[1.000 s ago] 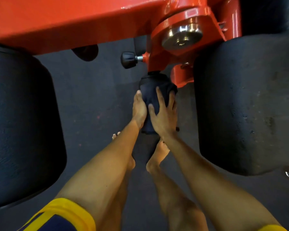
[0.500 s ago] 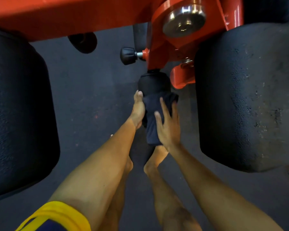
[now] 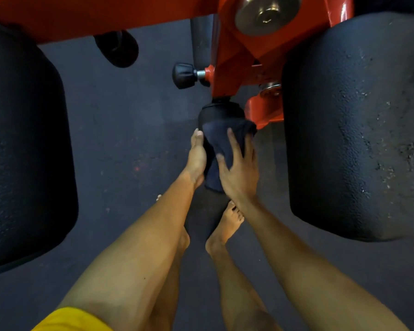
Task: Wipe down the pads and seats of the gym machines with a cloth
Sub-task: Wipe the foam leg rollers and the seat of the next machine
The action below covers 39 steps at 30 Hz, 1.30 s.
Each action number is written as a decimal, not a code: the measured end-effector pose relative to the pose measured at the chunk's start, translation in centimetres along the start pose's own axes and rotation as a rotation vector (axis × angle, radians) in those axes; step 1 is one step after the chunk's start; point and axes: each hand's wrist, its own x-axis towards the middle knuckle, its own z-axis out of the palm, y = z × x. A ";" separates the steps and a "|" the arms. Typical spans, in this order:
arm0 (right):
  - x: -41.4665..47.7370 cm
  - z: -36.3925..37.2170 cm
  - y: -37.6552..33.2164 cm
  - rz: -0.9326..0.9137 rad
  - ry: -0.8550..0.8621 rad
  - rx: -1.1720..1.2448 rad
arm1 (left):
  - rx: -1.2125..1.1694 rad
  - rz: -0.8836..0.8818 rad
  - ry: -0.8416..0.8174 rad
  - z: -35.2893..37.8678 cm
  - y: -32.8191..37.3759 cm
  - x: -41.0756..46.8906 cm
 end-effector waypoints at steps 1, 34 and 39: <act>1.9 0.2 -1.0 -0.008 0.025 -0.024 | -0.002 0.030 0.010 0.4 0.2 -0.5; -5.2 0.1 4.5 -0.126 -0.119 -0.027 | 0.008 0.033 0.062 0.3 -1.7 1.3; 0.7 -0.1 0.7 -0.073 -0.022 -0.046 | 0.046 0.212 0.136 3.2 -0.6 -4.7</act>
